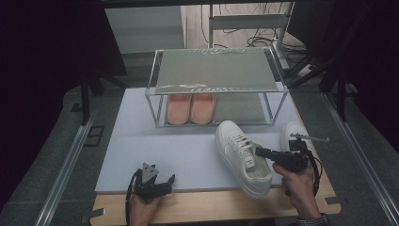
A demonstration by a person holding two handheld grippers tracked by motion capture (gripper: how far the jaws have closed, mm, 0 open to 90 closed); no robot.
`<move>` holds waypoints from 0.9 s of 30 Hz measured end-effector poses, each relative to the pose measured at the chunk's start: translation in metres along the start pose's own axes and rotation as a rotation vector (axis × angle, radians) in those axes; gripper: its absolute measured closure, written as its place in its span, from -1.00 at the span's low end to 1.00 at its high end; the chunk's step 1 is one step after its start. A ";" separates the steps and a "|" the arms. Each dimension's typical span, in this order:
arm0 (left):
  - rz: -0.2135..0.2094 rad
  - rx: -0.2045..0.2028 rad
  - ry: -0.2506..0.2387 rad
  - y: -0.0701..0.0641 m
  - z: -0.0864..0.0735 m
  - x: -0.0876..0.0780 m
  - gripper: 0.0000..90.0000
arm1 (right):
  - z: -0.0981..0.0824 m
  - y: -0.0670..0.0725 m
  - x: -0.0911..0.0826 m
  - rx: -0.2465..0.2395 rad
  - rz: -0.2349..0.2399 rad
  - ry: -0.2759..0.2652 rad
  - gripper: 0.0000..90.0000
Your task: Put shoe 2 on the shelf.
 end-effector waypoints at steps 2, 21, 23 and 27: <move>0.000 0.000 0.000 0.000 0.000 0.000 -0.70 | 0.003 0.002 0.000 0.009 0.018 -0.007 0.81; 0.000 0.001 -0.002 0.000 0.000 0.000 -0.70 | 0.034 0.025 -0.003 0.055 0.168 -0.060 0.81; 0.001 0.003 -0.001 0.000 0.000 0.000 -0.70 | 0.038 0.028 -0.004 0.056 0.184 -0.066 0.81; 0.000 0.003 -0.001 0.000 0.000 0.000 -0.70 | 0.046 0.037 -0.005 0.060 0.215 -0.071 0.81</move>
Point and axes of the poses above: each handheld gripper's, and its own axes: x roughly forward along the jaws, z roughly out of its top, y roughly to its left, the point moved 5 cm from there along x, roughly forward along the jaws, and after that the axes turned 2 degrees about -z, right-handed, at the moved point
